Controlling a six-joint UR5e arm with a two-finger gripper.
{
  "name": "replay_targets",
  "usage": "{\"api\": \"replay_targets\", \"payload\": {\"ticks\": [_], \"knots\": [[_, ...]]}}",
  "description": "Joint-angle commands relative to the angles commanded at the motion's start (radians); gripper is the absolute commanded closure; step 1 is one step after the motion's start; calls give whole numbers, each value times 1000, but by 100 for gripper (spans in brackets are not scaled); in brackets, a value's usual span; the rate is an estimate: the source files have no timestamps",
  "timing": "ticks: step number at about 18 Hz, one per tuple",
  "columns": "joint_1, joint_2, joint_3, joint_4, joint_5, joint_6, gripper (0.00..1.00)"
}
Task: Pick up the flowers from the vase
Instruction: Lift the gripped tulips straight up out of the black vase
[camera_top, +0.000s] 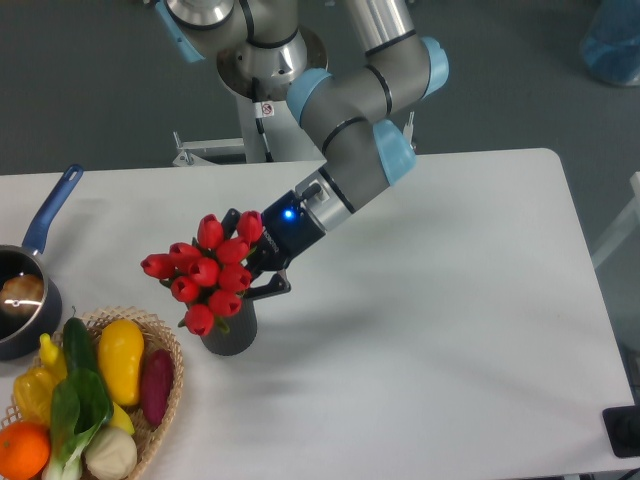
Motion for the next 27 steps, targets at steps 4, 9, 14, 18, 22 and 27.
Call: {"api": "replay_targets", "payload": {"ticks": [4,9,14,18,22,27], "knots": [[6,17,6,0,-2,-15,99],[37,72,49,-2,9,-84,99],[34,138,103,0,3,-221,99],[37,186,103,-2,0,-255,99],[37,212,101,-3,2,-275,99],[43,233,110,-3,0,-307,99]]}}
